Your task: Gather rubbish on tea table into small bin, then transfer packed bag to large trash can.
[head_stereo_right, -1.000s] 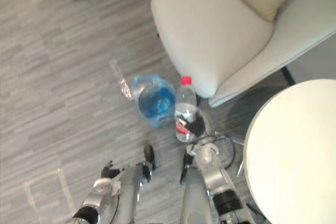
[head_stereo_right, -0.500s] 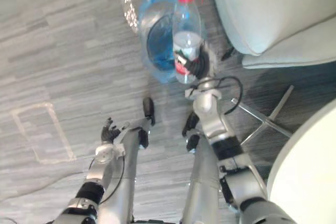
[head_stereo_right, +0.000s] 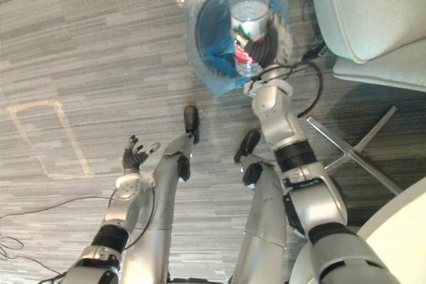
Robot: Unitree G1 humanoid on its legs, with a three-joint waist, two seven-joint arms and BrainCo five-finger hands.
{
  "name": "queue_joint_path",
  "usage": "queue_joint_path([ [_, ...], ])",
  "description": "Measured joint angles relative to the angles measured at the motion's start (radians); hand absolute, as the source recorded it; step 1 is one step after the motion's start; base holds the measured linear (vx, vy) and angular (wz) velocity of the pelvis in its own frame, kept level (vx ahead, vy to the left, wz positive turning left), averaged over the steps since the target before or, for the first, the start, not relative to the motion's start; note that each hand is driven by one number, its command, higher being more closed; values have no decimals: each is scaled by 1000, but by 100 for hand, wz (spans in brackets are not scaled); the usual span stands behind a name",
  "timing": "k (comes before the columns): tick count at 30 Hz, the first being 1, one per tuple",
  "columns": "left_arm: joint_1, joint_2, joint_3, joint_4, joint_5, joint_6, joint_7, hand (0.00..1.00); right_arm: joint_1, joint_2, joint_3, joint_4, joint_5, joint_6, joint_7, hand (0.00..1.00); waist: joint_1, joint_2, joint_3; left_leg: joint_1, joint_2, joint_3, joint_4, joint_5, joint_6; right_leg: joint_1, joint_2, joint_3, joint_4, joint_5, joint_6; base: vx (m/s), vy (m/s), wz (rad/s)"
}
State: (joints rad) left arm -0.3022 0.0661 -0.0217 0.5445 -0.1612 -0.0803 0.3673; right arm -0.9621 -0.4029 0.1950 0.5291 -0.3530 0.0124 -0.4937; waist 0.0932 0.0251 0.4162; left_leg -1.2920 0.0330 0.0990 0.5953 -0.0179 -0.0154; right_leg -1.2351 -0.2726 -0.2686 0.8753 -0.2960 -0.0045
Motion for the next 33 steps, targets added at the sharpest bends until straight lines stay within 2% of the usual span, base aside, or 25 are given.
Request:
queue_joint_path([
  [12,-2,21,-18,-9,1,0,0,0,10,-10,17,-11,-11,3,-25,0,2,0,-10,-39,10,-12,26,2,-3,-29,9,-6,20,-6,-5,-60,8,1],
  [17,-2,27,-19,-12,2,0,0,0,84,-8,41,-118,-83,-4,-19,0,2,-1,-11,-44,25,-7,50,-3,0,-29,16,-3,28,-5,-6,-77,20,-7],
  [23,-2,41,-14,7,2,1,0,0,171,-2,67,-124,-163,-7,10,0,2,-12,-27,-43,43,-1,54,-4,2,-29,32,-3,22,5,-21,-82,13,-10],
  [29,-2,47,-14,36,2,0,-1,0,202,-5,124,-95,-262,-7,52,0,-2,-13,-41,-33,53,-1,47,-2,0,-18,45,-4,4,12,-25,-53,4,-6],
  [33,-2,51,-14,49,1,-2,-2,0,194,-2,168,0,-316,-7,87,0,-2,-21,-51,-30,55,0,31,6,-3,-16,49,-7,-9,17,-26,-44,3,0],
])
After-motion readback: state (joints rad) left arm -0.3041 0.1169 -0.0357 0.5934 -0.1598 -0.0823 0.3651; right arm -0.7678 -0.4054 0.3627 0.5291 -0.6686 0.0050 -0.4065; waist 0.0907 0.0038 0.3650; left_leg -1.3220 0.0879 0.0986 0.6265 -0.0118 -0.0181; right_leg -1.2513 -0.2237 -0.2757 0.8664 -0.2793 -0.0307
